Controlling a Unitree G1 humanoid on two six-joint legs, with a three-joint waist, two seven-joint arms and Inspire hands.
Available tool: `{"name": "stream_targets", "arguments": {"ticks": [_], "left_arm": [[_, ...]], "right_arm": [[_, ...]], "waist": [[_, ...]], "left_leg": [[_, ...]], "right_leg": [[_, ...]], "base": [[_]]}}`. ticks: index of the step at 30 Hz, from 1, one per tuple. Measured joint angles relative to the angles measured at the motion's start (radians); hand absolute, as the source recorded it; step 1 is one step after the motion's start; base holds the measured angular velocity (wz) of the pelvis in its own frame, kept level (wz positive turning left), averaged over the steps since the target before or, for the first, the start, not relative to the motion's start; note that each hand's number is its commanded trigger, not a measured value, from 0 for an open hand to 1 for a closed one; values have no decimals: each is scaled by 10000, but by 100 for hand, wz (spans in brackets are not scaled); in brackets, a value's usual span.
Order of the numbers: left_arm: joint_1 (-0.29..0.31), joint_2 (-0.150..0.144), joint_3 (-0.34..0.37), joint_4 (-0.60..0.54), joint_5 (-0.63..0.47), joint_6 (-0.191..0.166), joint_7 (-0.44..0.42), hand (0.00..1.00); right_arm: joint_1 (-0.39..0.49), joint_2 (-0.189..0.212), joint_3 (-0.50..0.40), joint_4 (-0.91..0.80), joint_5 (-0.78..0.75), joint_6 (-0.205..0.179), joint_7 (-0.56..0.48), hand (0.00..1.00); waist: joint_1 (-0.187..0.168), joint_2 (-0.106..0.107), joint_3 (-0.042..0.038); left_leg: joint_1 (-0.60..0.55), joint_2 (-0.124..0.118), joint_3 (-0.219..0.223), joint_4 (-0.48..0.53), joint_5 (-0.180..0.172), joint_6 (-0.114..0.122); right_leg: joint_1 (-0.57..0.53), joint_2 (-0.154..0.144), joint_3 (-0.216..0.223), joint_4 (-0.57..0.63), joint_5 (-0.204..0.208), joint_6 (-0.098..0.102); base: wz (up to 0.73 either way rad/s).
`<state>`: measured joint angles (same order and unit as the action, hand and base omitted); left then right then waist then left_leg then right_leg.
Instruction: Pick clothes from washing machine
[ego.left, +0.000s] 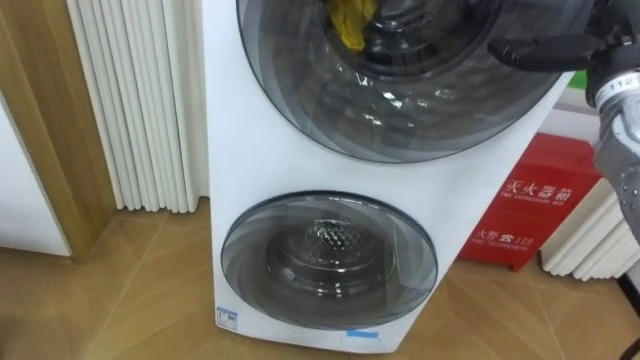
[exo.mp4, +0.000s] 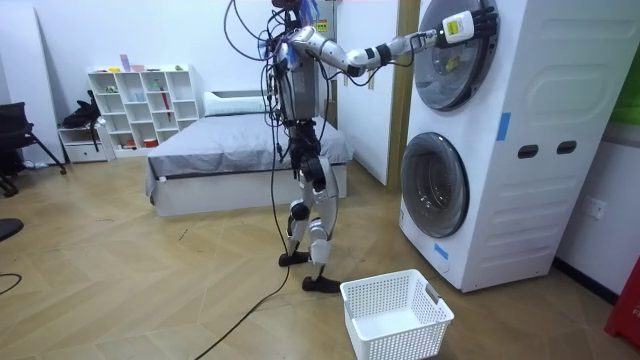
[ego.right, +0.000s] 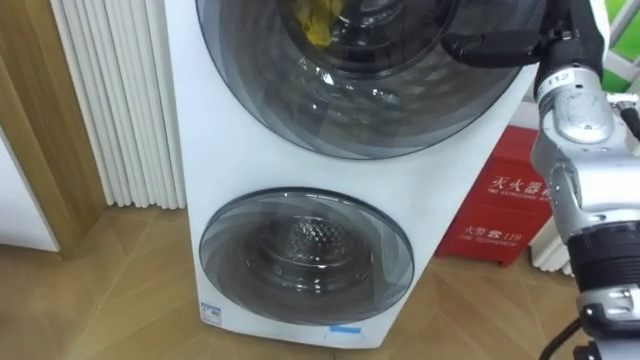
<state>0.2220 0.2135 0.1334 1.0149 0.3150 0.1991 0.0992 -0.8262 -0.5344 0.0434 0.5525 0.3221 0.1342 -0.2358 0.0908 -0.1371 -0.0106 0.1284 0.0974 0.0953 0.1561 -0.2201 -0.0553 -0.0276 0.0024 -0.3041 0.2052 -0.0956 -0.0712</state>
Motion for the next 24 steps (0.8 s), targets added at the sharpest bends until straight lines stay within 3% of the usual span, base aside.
{"name": "stream_targets", "arguments": {"ticks": [6,12,15,17,19,20,24], "left_arm": [[-165,9,-38,-1,-86,-1,69,0],[-87,9,-215,-2,-297,12,246,0],[-61,63,-401,0,-451,-20,275,0],[-110,78,-434,38,-514,-109,286,0],[-128,76,-721,78,-545,-151,311,0],[-130,50,-853,91,-668,-270,372,0],[-56,41,-994,331,-898,-542,460,0]], "right_arm": [[1,-1,90,-157,-10,120,-32,0],[281,129,60,-1008,4,507,-44,0],[1152,212,-113,-2235,-2,500,-52,0],[2242,463,-299,-3569,-397,381,-134,0],[3241,682,-435,-4801,-910,190,-277,0],[3720,799,-527,-5563,-1001,102,-310,0],[4675,1291,-728,-7050,-896,-160,-196,0]], "waist": [[-3,-7,-3],[-14,4,5],[-48,36,17],[-57,147,78],[-57,215,25],[-62,323,63],[-293,524,18]], "left_leg": [[24,1,139,23,0,0],[127,50,456,24,-1,-1],[228,94,570,20,-2,-4],[366,152,637,-14,-2,-5],[412,164,654,-39,-1,-6],[402,165,671,-45,-1,-6],[440,172,698,-48,-1,-6]], "right_leg": [[3,3,51,-17,-12,14],[14,74,237,-29,0,-6],[115,131,292,-96,3,-21],[313,213,290,-274,51,-61],[385,240,312,-339,46,-59],[343,255,365,-339,46,-59],[336,279,483,-324,54,-70]], "base": [[-3],[-10],[-6],[0],[-3],[-10],[-5]]}}
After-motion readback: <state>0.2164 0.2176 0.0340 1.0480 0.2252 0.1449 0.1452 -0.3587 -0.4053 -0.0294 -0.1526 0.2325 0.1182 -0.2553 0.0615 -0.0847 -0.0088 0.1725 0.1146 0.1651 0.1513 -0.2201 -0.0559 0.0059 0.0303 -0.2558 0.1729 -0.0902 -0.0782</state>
